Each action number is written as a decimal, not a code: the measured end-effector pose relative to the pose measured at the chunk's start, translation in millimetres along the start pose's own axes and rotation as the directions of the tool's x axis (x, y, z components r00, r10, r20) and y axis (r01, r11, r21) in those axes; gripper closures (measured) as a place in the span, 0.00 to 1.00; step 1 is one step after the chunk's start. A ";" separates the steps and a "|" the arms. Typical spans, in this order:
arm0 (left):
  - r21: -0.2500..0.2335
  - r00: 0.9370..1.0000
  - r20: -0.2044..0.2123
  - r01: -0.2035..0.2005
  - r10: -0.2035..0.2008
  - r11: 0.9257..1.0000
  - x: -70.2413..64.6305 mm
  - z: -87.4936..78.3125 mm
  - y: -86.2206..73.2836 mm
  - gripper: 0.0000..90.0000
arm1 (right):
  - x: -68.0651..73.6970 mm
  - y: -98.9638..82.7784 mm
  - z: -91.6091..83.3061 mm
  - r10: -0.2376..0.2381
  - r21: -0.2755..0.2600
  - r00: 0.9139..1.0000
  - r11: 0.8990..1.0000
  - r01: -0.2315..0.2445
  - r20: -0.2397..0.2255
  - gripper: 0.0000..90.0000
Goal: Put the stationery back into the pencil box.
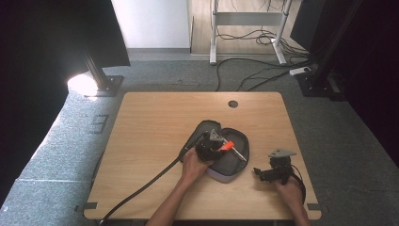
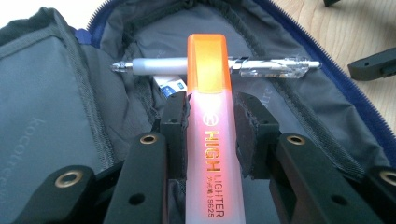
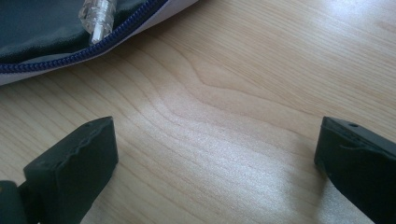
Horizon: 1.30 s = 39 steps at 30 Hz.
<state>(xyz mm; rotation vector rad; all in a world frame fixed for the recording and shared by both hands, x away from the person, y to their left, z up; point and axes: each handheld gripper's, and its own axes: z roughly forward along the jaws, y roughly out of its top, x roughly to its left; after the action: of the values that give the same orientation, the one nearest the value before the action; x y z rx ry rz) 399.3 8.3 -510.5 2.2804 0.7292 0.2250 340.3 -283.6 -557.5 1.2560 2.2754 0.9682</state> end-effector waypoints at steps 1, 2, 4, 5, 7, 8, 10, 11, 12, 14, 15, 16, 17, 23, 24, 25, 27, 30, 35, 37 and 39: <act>0.002 1.000 0.003 0.001 -0.001 1.000 0.0 1.0 -0.4 0.74 | 0.0 0.0 0.0 0.000 0.000 1.000 1.000 0.000 0.000 0.00; 0.004 1.000 0.006 0.000 0.000 1.000 0.0 1.9 -0.6 0.74 | 0.0 0.0 0.0 0.000 0.000 1.000 1.000 0.000 0.000 0.00; 0.006 1.000 0.007 0.000 0.000 1.000 -0.4 3.8 -1.3 0.73 | 0.0 0.0 0.0 0.000 0.000 1.000 1.000 0.000 0.000 0.00; 0.004 1.000 0.008 0.005 -0.005 1.000 -0.7 4.8 -1.6 0.73 | 0.0 0.0 0.0 0.001 0.000 1.000 1.000 -0.001 0.000 0.00; 0.008 1.000 0.011 0.004 -0.004 1.000 -0.4 5.8 -1.9 0.73 | 0.0 0.0 0.0 0.000 0.000 1.000 1.000 0.000 0.000 0.00; 0.010 1.000 0.012 0.004 -0.004 1.000 -0.1 6.3 -2.1 0.73 | 0.0 0.0 0.0 0.000 0.000 1.000 1.000 0.000 0.000 0.00; 0.015 1.000 0.016 0.005 -0.005 1.000 0.4 7.0 -2.5 0.73 | 0.0 0.0 0.0 0.000 0.000 1.000 1.000 0.000 0.000 0.00; 0.016 1.000 0.016 0.005 -0.006 1.000 0.5 7.4 -2.7 0.73 | 0.0 0.0 0.0 0.000 0.000 1.000 1.000 0.000 0.000 0.00; 0.016 1.000 0.015 0.006 -0.006 1.000 0.5 7.7 -3.0 0.73 | 0.0 0.0 0.0 0.000 0.000 1.000 1.000 0.000 0.000 0.00; 0.010 1.000 0.018 0.007 -0.008 1.000 0.3 7.4 -3.0 0.72 | 0.0 0.0 0.0 0.000 0.000 1.000 1.000 0.000 0.000 0.00; 0.005 1.000 0.018 0.008 -0.009 1.000 -0.1 7.2 -2.8 0.71 | 0.0 0.0 0.0 0.000 0.000 1.000 1.000 0.000 0.000 0.00; 0.003 1.000 0.015 0.008 -0.008 1.000 -0.4 6.7 -2.5 0.70 | 0.0 0.0 0.0 0.000 0.000 1.000 1.000 0.000 0.000 0.00; -0.003 1.000 0.016 0.011 -0.011 1.000 -0.6 6.0 -2.2 0.70 | 0.0 0.0 0.0 0.000 0.000 1.000 1.000 0.000 0.000 0.00; -0.012 1.000 0.008 0.006 -0.006 1.000 -0.4 0.6 -0.5 0.64 | 0.0 0.0 0.0 0.000 0.000 1.000 1.000 0.000 0.000 0.00; -0.014 1.000 0.006 0.007 -0.007 1.000 -0.4 -0.2 -0.3 0.63 | 0.0 0.0 0.0 0.000 0.000 1.000 1.000 0.000 0.000 0.00; -0.017 1.000 0.007 0.007 -0.007 1.000 -0.3 -1.3 0.0 0.63 | 0.0 0.0 0.0 0.000 0.000 1.000 1.000 0.000 0.000 0.00; -0.018 1.000 0.006 0.002 -0.002 1.000 0.0 -4.0 0.8 0.60 | 0.1 0.0 0.0 0.001 0.000 1.000 1.000 -0.001 0.001 0.00; -0.026 1.000 0.010 0.001 -0.001 1.000 0.3 -7.6 2.0 0.57 | 0.0 0.0 0.0 0.000 0.000 1.000 1.000 0.000 0.001 0.00; -0.023 0.999 0.034 -0.008 0.009 1.000 0.2 -12.8 2.8 0.50 | 0.1 0.0 0.0 0.001 0.000 1.000 1.000 -0.001 0.000 0.00; -0.022 0.999 0.031 -0.016 0.017 1.000 -0.1 -14.4 2.6 0.47 | 0.1 0.0 0.0 0.001 0.000 1.000 1.000 -0.001 0.000 0.00; -0.027 0.999 0.029 -0.018 0.019 0.999 0.1 -16.6 2.4 0.46 | 0.1 0.0 0.0 0.001 0.000 1.000 1.000 -0.001 0.000 0.00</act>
<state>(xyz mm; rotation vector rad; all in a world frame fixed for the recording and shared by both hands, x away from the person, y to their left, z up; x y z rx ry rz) 394.4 16.7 -496.9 2.2610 0.6861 0.2083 340.3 -283.5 -557.5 1.2570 2.2748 0.9687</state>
